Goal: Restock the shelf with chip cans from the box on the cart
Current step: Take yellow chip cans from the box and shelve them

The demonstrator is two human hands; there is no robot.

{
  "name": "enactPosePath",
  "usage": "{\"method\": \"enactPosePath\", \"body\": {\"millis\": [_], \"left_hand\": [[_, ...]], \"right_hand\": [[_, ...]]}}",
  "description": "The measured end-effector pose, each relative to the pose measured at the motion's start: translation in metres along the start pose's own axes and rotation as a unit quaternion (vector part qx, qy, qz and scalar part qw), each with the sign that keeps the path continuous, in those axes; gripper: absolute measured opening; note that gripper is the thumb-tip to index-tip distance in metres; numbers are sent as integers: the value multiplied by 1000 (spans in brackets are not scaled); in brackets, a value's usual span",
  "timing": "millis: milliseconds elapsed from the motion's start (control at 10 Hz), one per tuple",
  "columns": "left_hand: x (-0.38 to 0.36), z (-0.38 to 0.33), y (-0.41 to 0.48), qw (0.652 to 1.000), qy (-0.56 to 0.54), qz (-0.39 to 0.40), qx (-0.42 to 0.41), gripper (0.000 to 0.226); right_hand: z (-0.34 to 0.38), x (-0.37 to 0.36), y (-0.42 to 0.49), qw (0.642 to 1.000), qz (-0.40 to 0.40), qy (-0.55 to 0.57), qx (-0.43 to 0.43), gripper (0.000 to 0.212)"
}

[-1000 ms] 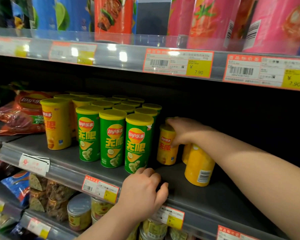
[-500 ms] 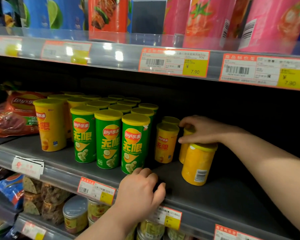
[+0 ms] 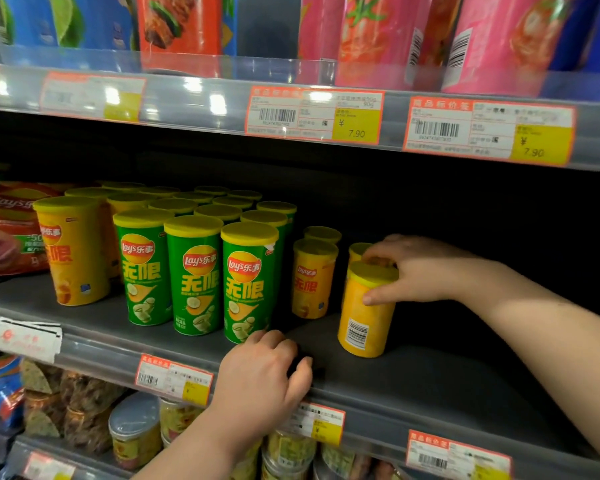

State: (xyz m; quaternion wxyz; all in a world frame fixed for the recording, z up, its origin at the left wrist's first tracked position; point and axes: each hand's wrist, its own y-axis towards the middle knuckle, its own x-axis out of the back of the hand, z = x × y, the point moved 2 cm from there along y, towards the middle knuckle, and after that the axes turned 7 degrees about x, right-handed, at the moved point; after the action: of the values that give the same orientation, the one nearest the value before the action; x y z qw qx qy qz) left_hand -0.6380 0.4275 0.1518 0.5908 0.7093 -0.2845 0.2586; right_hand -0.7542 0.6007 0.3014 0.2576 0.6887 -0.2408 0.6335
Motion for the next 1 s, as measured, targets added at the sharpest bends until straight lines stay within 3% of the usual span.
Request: {"method": "enactPosePath", "body": {"millis": [100, 200, 300, 400, 600, 700, 800, 900, 1000], "left_hand": [[0, 1, -1, 1000, -1, 2, -1, 34], [-1, 1, 0, 1000, -2, 6, 3, 34], [-1, 1, -1, 1000, -3, 4, 4, 34], [0, 0, -1, 1000, -3, -2, 1, 35], [0, 0, -1, 1000, -4, -6, 1, 35], [0, 0, -1, 1000, -5, -5, 2, 35], [-1, 0, 0, 1000, -7, -8, 2, 35], [-1, 1, 0, 1000, -6, -8, 0, 35], [0, 0, 0, 1000, -3, -8, -2, 35]], "right_hand": [[-1, -3, -1, 998, 52, -2, 17, 83], [0, -6, -1, 999, 44, 12, 10, 77], [2, -1, -1, 1000, -17, -2, 5, 73], [0, -3, -4, 999, 41, -5, 23, 73], [-5, -8, -2, 1000, -4, 7, 1, 75], [-12, -7, -8, 996, 86, 24, 12, 88], [-17, -2, -11, 997, 74, 26, 5, 78], [-20, -2, -9, 1000, -1, 26, -17, 76], [-28, -4, -9, 998, 30, 45, -10, 85]]}}
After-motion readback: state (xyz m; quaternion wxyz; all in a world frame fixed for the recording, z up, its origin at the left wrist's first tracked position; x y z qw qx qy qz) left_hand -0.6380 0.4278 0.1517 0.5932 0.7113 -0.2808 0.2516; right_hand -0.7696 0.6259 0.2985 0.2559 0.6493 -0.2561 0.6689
